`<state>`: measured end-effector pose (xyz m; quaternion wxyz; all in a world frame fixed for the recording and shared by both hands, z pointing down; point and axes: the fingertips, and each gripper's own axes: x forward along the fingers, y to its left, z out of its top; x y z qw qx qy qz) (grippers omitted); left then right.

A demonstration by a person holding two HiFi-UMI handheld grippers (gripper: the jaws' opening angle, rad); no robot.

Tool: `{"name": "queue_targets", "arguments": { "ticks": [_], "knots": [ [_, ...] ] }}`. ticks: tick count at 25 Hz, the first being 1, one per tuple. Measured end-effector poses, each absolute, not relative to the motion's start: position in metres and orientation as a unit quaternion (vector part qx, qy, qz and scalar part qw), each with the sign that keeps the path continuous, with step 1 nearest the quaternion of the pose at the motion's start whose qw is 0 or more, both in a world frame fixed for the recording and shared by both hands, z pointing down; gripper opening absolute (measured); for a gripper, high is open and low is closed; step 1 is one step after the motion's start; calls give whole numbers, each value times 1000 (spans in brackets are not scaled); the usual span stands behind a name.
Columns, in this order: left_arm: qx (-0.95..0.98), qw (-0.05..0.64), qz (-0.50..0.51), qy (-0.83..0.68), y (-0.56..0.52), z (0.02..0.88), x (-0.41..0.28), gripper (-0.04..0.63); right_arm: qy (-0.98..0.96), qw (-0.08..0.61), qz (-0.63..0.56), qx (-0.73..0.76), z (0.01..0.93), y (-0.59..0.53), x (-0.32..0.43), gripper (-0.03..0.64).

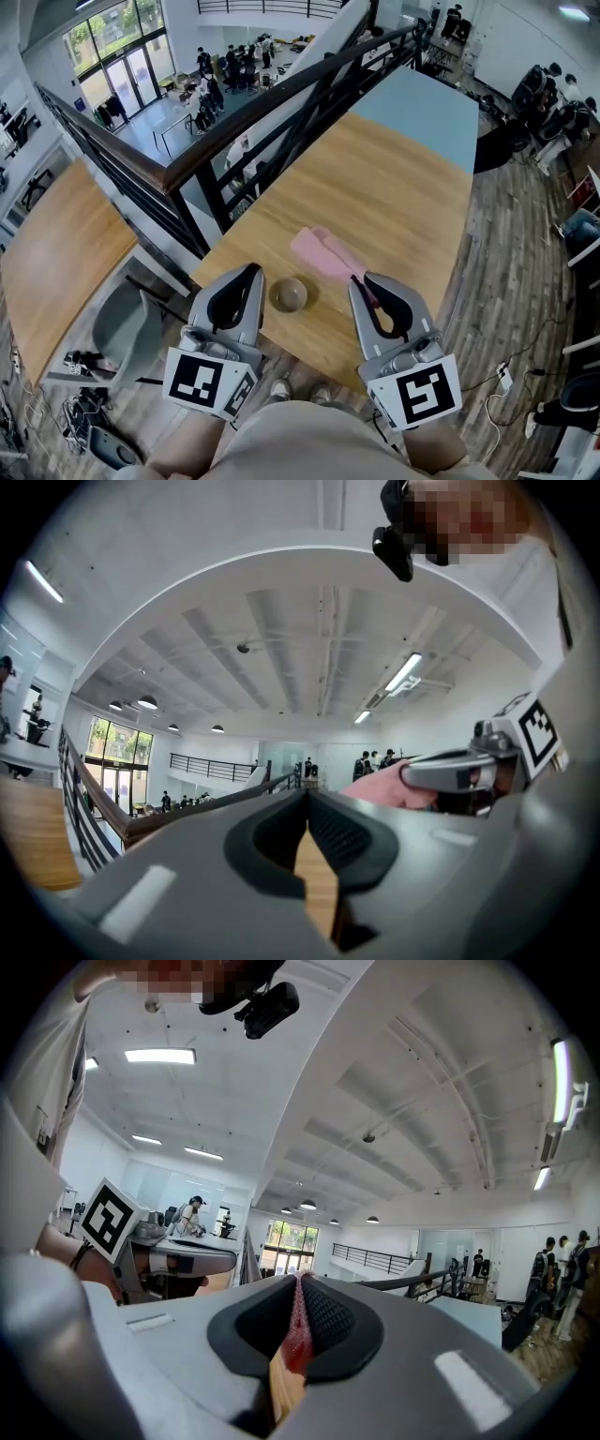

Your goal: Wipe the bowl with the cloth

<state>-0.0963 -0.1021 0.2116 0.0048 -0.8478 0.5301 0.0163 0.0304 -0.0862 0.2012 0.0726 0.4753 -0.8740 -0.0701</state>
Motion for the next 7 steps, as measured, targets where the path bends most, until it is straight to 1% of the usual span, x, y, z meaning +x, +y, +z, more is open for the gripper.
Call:
{"name": "queue_targets", "arguments": {
  "ticks": [7],
  "knots": [
    [-849, 11, 10, 528, -102, 210, -95, 2, -873, 72, -76, 477, 196, -82, 35, 14]
  ]
}}
